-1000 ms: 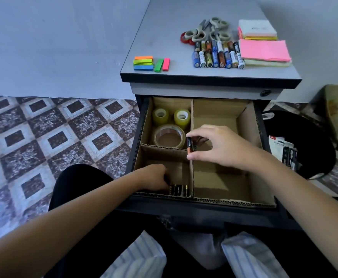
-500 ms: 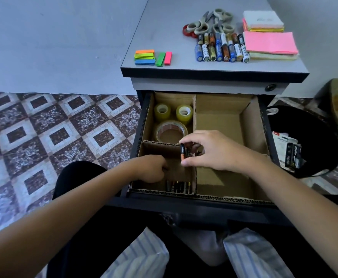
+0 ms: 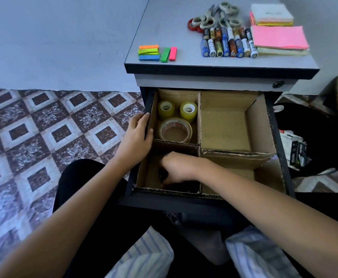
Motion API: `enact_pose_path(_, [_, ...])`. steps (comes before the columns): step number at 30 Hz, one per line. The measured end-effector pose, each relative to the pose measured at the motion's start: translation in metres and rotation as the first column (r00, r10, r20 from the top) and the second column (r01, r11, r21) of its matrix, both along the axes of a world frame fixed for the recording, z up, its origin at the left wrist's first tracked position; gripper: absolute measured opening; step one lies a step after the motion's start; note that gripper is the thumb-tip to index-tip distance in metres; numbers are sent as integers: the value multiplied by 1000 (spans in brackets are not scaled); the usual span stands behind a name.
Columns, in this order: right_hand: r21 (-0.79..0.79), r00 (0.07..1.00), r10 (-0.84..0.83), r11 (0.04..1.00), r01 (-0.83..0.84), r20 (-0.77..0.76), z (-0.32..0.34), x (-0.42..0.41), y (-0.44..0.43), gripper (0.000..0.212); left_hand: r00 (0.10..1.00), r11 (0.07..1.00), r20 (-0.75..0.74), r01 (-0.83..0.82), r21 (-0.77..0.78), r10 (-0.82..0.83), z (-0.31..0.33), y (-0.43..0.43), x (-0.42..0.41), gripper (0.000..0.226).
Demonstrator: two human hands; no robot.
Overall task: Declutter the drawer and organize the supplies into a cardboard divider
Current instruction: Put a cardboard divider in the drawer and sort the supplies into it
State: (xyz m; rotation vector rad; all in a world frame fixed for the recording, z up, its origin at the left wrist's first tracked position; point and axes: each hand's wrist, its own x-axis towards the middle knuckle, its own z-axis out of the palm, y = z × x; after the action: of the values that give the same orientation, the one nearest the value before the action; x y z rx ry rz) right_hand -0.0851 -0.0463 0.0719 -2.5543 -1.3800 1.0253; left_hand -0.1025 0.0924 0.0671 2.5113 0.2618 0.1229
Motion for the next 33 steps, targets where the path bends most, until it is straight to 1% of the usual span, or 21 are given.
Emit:
enact_pose_path(2, [-69,998,59,996,-58,16,-1,2,2,30,1000,999,-11,-27,-42,27,-4,-1,-1,50])
enact_pose_path(4, [-128,996,86,988,-84,14,0,6,3,22,999,997,-22,-46,-67,44,-6,-2,-1,51])
enact_pose_path(6, [-167,998,51,984,-55,-25,-4,12,5,27,998,996,-20,-56,-72,55,-7,-3,-2,51])
enact_pose_path(7, [-177,999,19,984,-26,-44,-6,14,7,25,998,995,-16,-62,-74,61,-8,-2,-2,51])
enact_pose_path(8, [-170,999,-1,985,-8,-54,-8,15,8,19,998,995,-11,-66,-78,65,-8,-2,-2,51])
enact_pose_path(9, [-150,997,-20,989,10,-68,-8,16,8,17,998,994,-10,-69,-82,69,-8,-3,-2,51])
enact_pose_path(11, [-123,992,-39,992,24,-122,-8,16,9,35,997,993,-8,-75,-88,75,-7,-3,-2,50])
enact_pose_path(13, [-128,984,-35,992,13,-173,-10,16,9,39,997,993,-4,-77,-90,77,-7,-3,-3,50])
enact_pose_path(16, [-164,987,-42,986,16,-154,-16,17,9,35,997,992,-5,-79,-96,79,-8,-3,-3,50])
enact_pose_path(22, [-96,979,-55,995,36,-195,-16,20,7,40,997,992,-14,-83,-94,82,-9,-2,-3,50])
enact_pose_path(25, [-84,990,-65,995,54,-128,-4,21,3,35,997,993,-31,-68,-92,66,-7,-3,-3,51])
enact_pose_path(26, [-58,993,-74,996,68,-97,4,21,1,31,997,995,-48,-63,-80,60,-7,-2,-3,51])
enact_pose_path(28, [47,990,-126,990,129,-61,24,22,-9,26,994,997,-79,-75,-33,72,-3,0,-3,51])
enact_pose_path(30, [176,973,-214,958,225,-80,50,28,-24,20,991,993,-68,-117,21,118,9,0,2,48])
enact_pose_path(32, [264,943,-302,906,329,-138,80,37,-41,14,994,992,11,-113,61,113,30,-3,11,43])
enact_pose_path(33, [302,939,-323,889,343,-118,95,44,-49,13,995,994,74,-77,81,71,43,-5,17,40])
